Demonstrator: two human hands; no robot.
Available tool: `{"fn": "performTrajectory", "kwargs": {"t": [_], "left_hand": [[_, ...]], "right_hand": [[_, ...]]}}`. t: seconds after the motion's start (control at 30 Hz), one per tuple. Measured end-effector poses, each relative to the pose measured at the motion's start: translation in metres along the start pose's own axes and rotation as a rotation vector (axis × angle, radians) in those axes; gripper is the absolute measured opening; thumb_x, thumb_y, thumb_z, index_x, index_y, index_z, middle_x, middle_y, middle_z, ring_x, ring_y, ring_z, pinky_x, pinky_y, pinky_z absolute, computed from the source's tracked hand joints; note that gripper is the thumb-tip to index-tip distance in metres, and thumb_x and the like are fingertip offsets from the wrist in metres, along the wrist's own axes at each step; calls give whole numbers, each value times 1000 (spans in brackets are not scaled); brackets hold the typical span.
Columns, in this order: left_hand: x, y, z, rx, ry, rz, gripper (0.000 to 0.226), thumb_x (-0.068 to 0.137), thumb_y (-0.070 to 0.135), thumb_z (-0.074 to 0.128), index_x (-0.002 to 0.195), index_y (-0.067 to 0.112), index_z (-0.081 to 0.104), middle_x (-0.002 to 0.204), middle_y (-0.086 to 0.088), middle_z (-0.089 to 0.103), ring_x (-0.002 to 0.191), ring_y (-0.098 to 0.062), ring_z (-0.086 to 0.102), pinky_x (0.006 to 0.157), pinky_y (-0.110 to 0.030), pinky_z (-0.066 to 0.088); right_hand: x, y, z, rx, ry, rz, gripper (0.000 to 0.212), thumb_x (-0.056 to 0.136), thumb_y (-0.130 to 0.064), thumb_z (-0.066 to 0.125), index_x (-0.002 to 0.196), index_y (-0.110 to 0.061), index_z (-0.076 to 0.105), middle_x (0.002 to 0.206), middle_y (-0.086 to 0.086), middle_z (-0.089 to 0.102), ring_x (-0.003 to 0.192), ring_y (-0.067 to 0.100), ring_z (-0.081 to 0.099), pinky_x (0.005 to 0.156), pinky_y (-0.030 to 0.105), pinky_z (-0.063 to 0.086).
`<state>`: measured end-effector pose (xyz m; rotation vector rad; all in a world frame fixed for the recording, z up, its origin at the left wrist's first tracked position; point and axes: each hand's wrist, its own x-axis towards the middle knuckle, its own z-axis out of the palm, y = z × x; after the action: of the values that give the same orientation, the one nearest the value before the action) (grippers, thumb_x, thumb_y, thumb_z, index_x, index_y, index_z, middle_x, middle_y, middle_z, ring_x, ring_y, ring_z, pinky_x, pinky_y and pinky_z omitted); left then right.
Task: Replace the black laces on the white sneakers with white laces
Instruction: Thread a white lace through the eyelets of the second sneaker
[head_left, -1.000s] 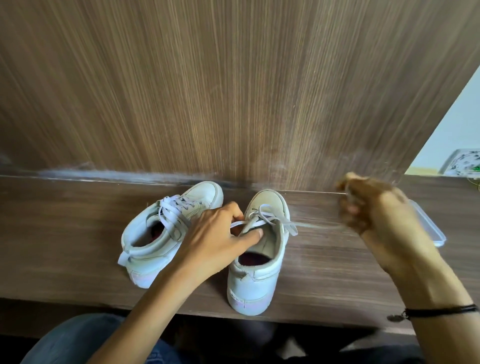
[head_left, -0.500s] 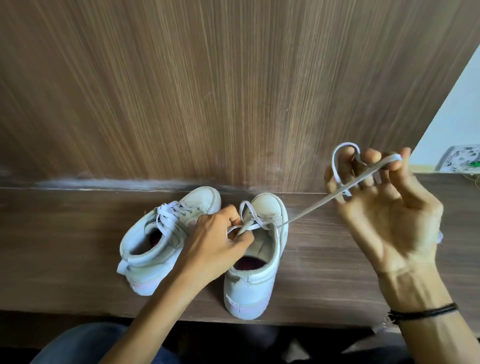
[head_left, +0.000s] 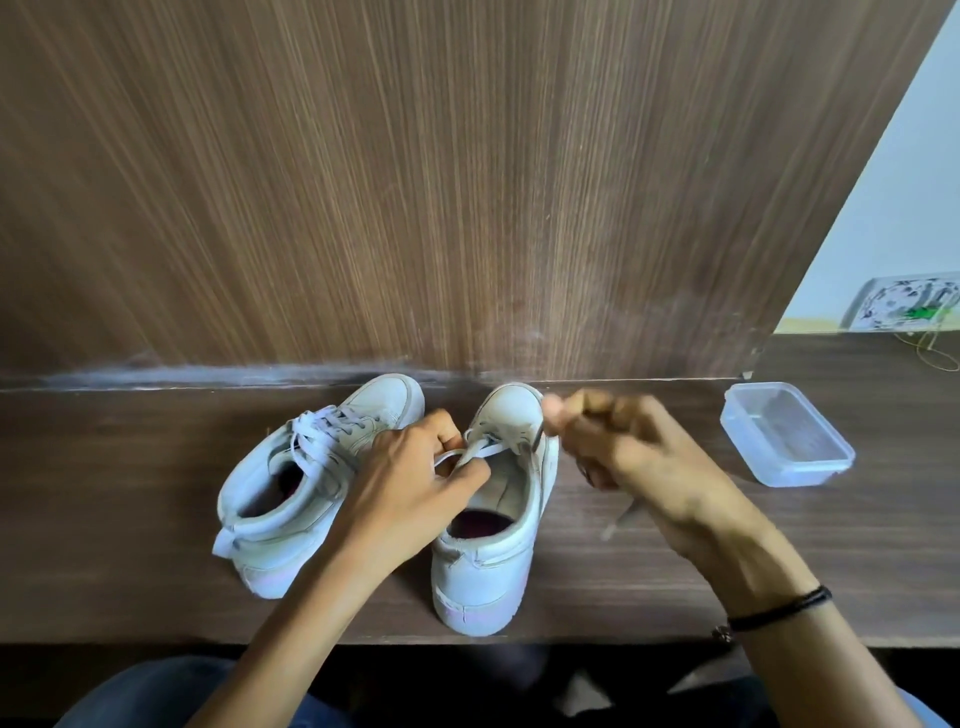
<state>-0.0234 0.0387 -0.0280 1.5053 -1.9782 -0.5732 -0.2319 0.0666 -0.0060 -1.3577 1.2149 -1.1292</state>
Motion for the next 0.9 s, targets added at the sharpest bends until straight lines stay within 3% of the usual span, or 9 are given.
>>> {"fn": "performTrajectory", "kwargs": {"t": [0.1,0.2,0.3,0.47,0.57,0.7,0.77,0.83,0.9], "left_hand": [[-1,1,1,-5,-12,1,22,85,31,70,76,18,55,59,4,55,60,-10,49,57,-28,34],[0,4,3,19,-18,16,24,86,33,70,76,19,53,59,6,53,60,-10,48,58,-29,34],[0,3,3,11,-35,-5,26,85,38,71,78,21,53,60,8,54,59,-8,48,59,-31,34],[1,-2,-3,-298,-157,-59,35,80,58,74,87,25,65,75,9,67,66,-2,56,68,-28,44],[4,-1,-3,-333,-97,-22,19,90,48,70,91,29,70,81,7,69,63,-8,53,67,-32,44],[8,2,-1,-260,-86,-24,17,88,44,56,92,38,72,82,1,73,76,-27,64,76,-45,52],[11,1,0,-265,-88,-18,15,95,34,60,90,33,74,78,7,73,67,-16,61,66,-37,48],[12,0,-1,-294,-101,-17,17,98,23,62,90,27,76,73,15,71,59,2,54,55,-16,38],[13,2,-2,-331,-130,-19,18,99,19,62,89,23,76,70,19,67,59,7,53,53,-9,35]], "right_hand": [[6,-6,-3,656,113,-118,29,100,-32,57,75,-18,62,67,-3,43,64,10,39,64,21,38],[9,-6,-2,847,133,-71,30,105,-30,51,78,-18,59,71,-4,50,69,9,47,81,28,39],[9,-3,3,527,184,48,28,104,-26,56,80,-12,61,74,3,58,72,17,58,76,32,48],[4,4,6,45,368,78,15,96,-15,59,82,-10,58,65,3,62,56,14,57,56,27,42],[3,8,5,-217,378,40,9,94,-22,62,87,-16,64,71,-1,71,64,17,66,63,26,50],[-1,3,9,-315,347,-112,17,103,-35,58,95,-26,70,88,-14,72,78,-6,62,70,6,43],[-5,-2,11,-290,301,-264,16,105,-29,57,109,-30,72,108,-18,71,105,-4,62,85,7,43],[-5,-2,10,-331,224,-361,20,105,-24,57,117,-31,71,118,-22,69,121,5,58,99,20,43],[-3,2,8,-439,155,-328,17,103,-24,60,111,-31,74,108,-26,71,103,0,66,88,23,50]]}}
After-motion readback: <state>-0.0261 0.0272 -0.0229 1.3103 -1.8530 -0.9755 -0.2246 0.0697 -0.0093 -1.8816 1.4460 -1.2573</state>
